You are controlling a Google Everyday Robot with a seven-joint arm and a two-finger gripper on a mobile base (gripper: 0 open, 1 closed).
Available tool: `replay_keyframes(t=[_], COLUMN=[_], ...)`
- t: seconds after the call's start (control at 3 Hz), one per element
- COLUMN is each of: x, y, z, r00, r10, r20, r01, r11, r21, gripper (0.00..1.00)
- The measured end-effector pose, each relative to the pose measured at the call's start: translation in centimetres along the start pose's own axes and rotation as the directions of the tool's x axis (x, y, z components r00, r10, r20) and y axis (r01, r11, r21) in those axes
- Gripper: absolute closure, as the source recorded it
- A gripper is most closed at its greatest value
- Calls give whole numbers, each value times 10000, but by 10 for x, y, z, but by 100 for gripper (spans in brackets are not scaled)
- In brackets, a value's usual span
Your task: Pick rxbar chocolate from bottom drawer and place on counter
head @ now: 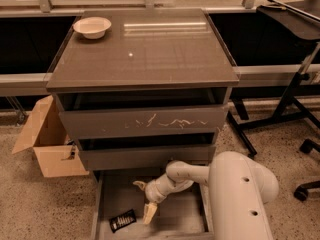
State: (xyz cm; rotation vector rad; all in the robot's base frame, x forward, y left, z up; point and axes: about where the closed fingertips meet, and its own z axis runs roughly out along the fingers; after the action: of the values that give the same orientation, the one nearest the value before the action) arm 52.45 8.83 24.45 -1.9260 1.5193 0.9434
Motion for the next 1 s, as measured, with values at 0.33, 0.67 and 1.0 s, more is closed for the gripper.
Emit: replay_keyframes(t=[0.33,0.67,1.0], x=[4,21,34], y=[-3,-14,-24], z=[9,31,54], r00=[10000,9981,9942], r10=[4,47,48], r20=[-47,-615,-1078], r01=[-4,-60,-97], r11=[10000,9998,9990], r21=[-46,-208,-447], gripper=[0,0,0])
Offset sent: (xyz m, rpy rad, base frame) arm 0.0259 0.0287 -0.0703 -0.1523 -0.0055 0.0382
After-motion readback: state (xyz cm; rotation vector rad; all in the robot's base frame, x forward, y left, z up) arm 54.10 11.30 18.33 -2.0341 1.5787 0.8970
